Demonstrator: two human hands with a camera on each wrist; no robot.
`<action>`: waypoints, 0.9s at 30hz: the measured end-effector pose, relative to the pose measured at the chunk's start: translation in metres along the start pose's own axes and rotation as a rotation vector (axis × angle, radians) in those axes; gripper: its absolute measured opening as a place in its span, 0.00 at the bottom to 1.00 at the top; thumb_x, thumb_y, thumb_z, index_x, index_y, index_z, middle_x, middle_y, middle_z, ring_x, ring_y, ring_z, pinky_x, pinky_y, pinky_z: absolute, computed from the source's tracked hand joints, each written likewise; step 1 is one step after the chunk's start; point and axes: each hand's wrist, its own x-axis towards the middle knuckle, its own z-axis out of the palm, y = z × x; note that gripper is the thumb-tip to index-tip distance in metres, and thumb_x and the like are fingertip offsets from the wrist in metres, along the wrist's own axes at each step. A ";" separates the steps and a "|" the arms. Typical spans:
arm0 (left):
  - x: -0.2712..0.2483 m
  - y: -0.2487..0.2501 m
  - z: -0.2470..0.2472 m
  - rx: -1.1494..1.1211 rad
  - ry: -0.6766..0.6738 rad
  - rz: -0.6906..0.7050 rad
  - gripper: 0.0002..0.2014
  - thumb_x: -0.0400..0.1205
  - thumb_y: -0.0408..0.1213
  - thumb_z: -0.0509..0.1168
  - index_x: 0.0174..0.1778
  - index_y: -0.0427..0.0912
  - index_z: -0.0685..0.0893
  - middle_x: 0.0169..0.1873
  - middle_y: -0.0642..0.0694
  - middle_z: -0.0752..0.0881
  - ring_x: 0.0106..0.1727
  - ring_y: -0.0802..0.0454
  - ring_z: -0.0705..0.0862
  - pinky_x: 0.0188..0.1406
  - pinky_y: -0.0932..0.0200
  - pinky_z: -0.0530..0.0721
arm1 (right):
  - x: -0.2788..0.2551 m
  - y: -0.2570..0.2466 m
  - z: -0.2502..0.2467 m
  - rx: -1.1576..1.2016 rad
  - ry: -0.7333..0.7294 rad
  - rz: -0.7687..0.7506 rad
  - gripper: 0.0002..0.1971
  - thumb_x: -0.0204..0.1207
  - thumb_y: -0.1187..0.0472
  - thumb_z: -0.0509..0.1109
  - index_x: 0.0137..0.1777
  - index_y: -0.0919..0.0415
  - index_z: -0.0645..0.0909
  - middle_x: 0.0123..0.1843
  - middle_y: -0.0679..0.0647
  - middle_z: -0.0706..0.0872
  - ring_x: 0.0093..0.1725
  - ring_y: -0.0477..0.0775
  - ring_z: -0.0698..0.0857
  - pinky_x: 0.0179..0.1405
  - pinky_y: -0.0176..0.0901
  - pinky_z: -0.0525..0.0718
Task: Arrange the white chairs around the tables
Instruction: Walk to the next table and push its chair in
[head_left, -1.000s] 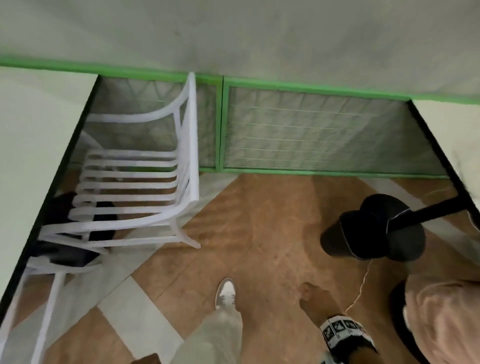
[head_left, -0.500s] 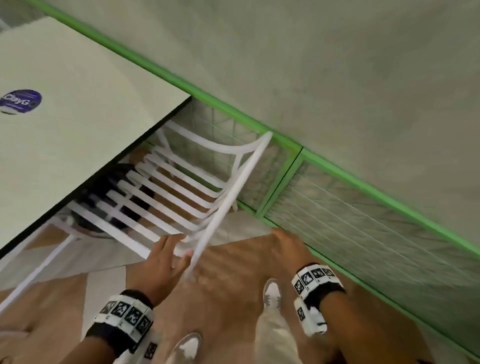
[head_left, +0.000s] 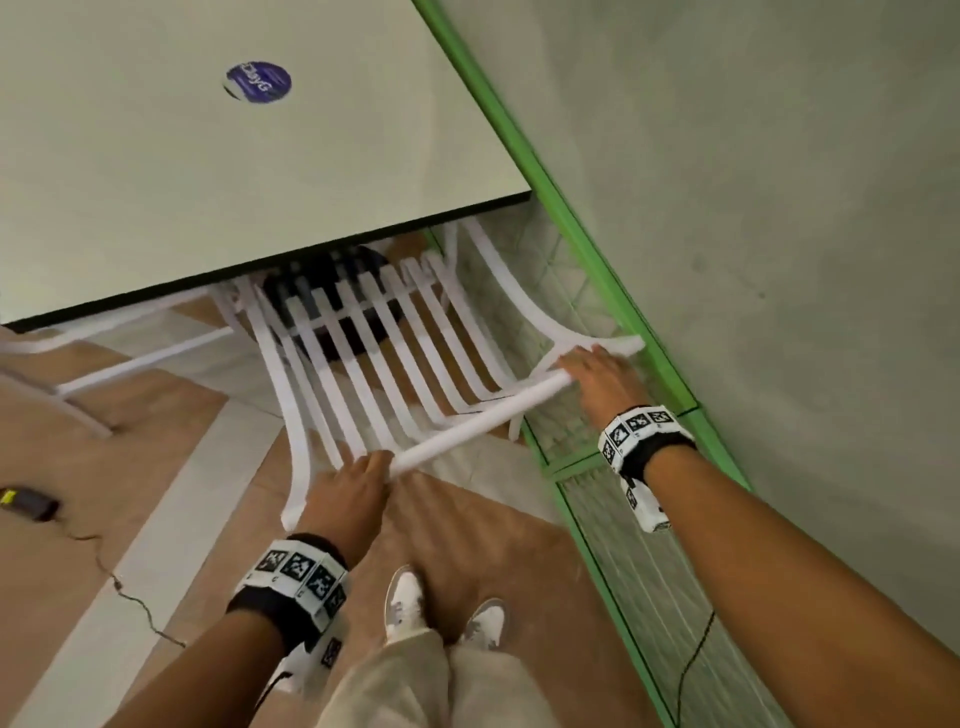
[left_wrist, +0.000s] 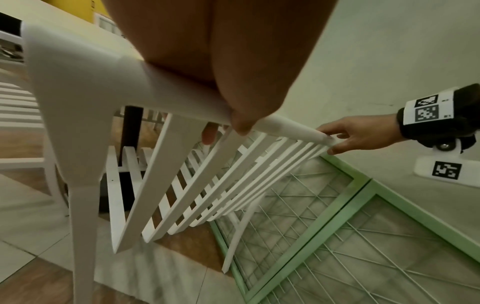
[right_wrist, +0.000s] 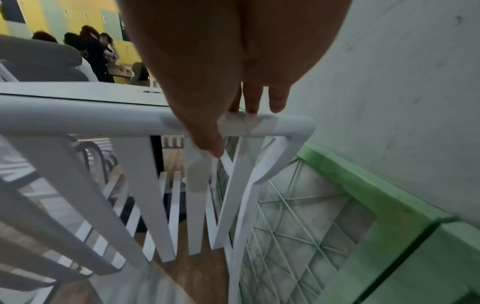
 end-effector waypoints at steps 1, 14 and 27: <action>-0.001 0.000 0.000 0.000 0.003 -0.009 0.13 0.81 0.38 0.58 0.62 0.47 0.72 0.51 0.45 0.86 0.47 0.43 0.85 0.45 0.47 0.84 | 0.005 0.004 0.001 -0.015 -0.010 -0.006 0.23 0.73 0.75 0.63 0.67 0.57 0.77 0.68 0.58 0.81 0.69 0.62 0.76 0.66 0.59 0.75; -0.014 -0.017 -0.003 -0.062 0.006 -0.081 0.14 0.79 0.38 0.61 0.60 0.52 0.71 0.47 0.50 0.86 0.43 0.49 0.84 0.37 0.57 0.79 | 0.000 -0.002 0.011 0.019 0.108 -0.097 0.17 0.61 0.75 0.76 0.48 0.59 0.87 0.43 0.57 0.90 0.42 0.62 0.85 0.45 0.53 0.83; -0.047 -0.022 0.013 -0.084 0.033 -0.090 0.15 0.78 0.40 0.64 0.59 0.56 0.72 0.43 0.54 0.86 0.40 0.51 0.83 0.41 0.56 0.80 | -0.027 -0.002 0.027 -0.030 0.027 -0.154 0.20 0.60 0.70 0.80 0.53 0.55 0.85 0.47 0.56 0.90 0.46 0.61 0.85 0.49 0.56 0.84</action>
